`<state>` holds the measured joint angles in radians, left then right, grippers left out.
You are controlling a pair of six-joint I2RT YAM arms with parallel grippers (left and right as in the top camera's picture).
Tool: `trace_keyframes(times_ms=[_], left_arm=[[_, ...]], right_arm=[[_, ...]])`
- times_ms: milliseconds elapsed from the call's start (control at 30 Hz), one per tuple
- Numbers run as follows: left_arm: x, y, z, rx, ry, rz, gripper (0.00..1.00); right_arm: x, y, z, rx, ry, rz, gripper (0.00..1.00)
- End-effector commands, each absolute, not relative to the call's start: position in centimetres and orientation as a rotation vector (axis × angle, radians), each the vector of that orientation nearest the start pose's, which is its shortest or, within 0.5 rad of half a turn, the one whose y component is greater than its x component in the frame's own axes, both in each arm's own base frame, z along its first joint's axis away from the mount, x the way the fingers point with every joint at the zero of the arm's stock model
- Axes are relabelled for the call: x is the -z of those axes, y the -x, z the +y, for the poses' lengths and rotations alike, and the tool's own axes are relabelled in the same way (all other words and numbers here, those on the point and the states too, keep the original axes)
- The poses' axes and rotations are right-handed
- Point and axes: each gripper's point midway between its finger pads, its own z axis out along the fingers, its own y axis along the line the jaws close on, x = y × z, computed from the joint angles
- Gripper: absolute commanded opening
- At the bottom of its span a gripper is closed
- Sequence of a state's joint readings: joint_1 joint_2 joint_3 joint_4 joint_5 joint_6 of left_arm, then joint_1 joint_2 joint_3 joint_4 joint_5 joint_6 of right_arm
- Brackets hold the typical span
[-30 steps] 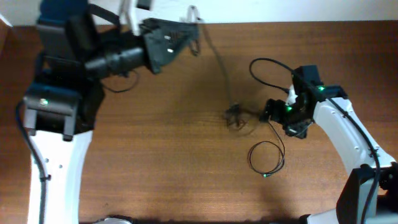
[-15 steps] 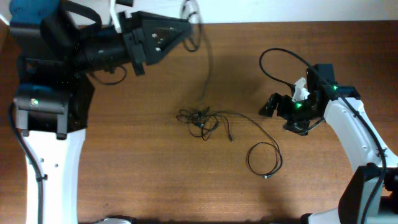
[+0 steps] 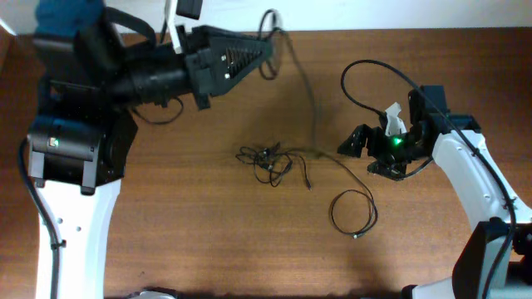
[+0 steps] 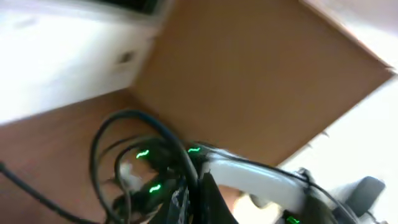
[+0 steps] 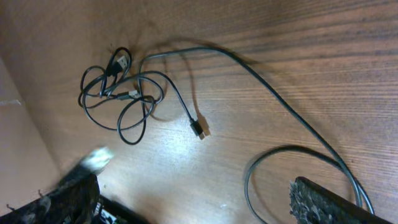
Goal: Untangle cables
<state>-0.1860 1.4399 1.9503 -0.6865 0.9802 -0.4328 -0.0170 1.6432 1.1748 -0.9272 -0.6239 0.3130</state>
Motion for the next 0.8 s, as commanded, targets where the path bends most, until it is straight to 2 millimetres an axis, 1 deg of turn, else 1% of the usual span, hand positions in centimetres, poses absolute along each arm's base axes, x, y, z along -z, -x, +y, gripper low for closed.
trace_keyframes(times_ms=[0, 67, 200, 267, 333, 400, 467, 500, 567, 600, 733, 767], left_arm=[[-49.5, -35.2, -16.3, 0.888, -0.303, 1.849, 0.00], [-48.5, -36.5, -14.4, 0.735, -0.233, 1.877, 0.00], [-47.6, -38.6, -11.0, 0.495, -0.110, 1.893, 0.00], [-47.3, -39.6, -9.2, 0.420, -0.048, 1.896, 0.00], [-46.7, -40.7, -6.5, 0.336, 0.035, 1.906, 0.00], [-46.1, -41.5, -4.7, 0.284, 0.090, 1.918, 0.00], [-44.8, -42.6, -2.5, 0.232, 0.151, 1.945, 0.00], [-44.3, -42.8, -1.9, 0.221, 0.167, 1.958, 0.00], [-41.9, -43.6, 0.0, 0.190, 0.220, 2.030, 0.00], [-40.4, -43.7, 0.5, 0.182, 0.242, 2.080, 0.00], [-35.0, -43.3, 0.5, 0.184, 0.278, 2.282, 0.00], [-34.0, -43.1, 0.6, 0.180, 0.286, 2.323, 0.02]], right_arm=[[-11.2, -32.4, 9.9, -0.987, -0.370, 2.880, 0.98], [-11.2, -32.4, 9.9, -0.987, -0.369, 2.879, 0.98], [-11.0, -32.5, 9.7, -0.966, -0.372, 2.883, 0.98], [-10.9, -32.5, 9.6, -0.954, -0.373, 2.886, 0.98], [-10.9, -32.5, 9.6, -0.954, -0.373, 2.886, 0.98], [-10.9, -32.5, 9.6, -0.954, -0.373, 2.886, 0.98], [-10.9, -32.5, 9.6, -0.954, -0.373, 2.886, 0.98], [-10.9, -32.5, 9.6, -0.954, -0.373, 2.886, 0.98], [-10.9, -32.5, 9.6, -0.954, -0.373, 2.886, 0.98], [-10.9, -32.5, 9.6, -0.954, -0.373, 2.886, 0.98], [-10.9, -32.5, 9.6, -0.954, -0.373, 2.885, 0.98], [-10.9, -32.5, 9.6, -0.954, -0.373, 2.885, 0.98]])
